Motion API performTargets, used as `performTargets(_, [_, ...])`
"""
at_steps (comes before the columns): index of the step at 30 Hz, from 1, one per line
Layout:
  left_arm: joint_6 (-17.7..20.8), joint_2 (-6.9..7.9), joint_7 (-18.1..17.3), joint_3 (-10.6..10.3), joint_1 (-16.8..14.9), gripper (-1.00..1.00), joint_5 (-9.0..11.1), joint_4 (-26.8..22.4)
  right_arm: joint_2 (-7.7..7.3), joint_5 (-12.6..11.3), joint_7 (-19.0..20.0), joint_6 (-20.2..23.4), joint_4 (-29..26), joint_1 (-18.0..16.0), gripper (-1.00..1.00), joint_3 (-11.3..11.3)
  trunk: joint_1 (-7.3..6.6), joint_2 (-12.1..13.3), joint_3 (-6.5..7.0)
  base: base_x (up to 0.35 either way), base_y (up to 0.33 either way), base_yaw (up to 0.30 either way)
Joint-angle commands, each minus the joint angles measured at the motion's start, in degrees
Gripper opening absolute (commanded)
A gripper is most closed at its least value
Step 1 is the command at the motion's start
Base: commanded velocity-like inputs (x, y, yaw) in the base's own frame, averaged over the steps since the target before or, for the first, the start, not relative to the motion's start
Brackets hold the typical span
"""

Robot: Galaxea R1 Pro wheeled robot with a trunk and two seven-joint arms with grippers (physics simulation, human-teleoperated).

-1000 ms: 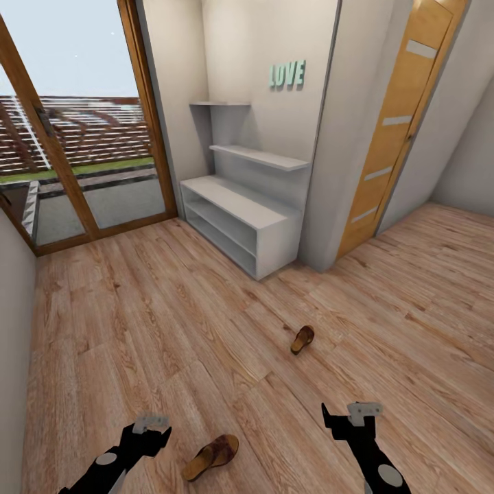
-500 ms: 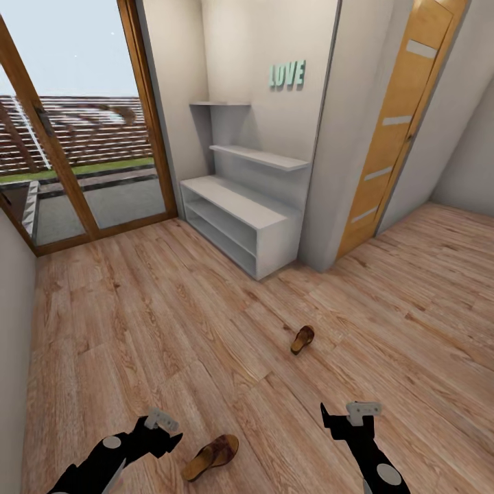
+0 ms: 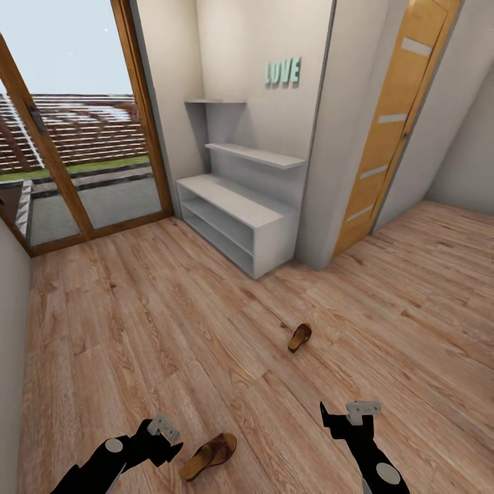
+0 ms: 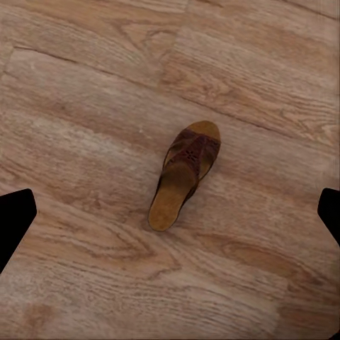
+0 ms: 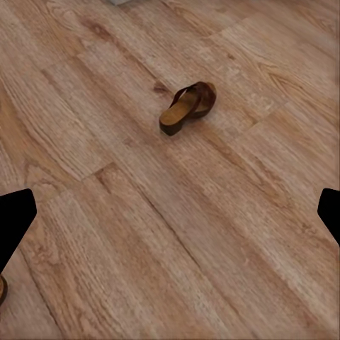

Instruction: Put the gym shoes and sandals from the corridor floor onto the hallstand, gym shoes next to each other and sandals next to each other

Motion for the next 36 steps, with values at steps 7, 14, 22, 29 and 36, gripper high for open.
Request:
performTargets(7, [-0.2, -0.07, -0.1, -0.1, 0.0, 1.00, -0.7, 0.0, 0.04, 0.1, 0.0, -0.3, 0.0, 0.0, 1.00, -0.1, 0.00, 0.0, -0.07, 0.185, 0.000, -0.007])
performTargets(14, [-0.2, -0.16, -0.1, -0.2, 0.0, 1.00, -0.8, 0.0, 0.01, 0.1, 0.0, -0.3, 0.0, 0.0, 1.00, -0.1, 0.00, 0.0, -0.08, 0.101, 0.000, -0.001])
performTargets(22, [-0.2, -0.22, -0.1, -0.1, 0.0, 1.00, -0.8, 0.0, 0.07, 0.1, 0.0, -0.2, 0.0, 0.0, 1.00, -0.1, 0.00, 0.0, -0.08, 0.015, 0.000, 0.000])
performTargets(29, [-0.2, -0.22, -0.1, -0.1, 0.0, 1.00, -0.8, -0.1, 0.09, 0.1, -0.1, -0.2, 0.0, 0.0, 1.00, -0.1, 0.00, 0.0, -0.08, 0.003, 0.000, 0.000])
performTargets(36, [-0.2, -0.26, -0.1, -0.1, 0.0, 1.00, -0.8, -0.1, 0.09, 0.1, -0.2, -0.2, 0.0, 0.0, 1.00, -0.1, 0.00, 0.0, -0.08, 0.018, 0.000, 0.000])
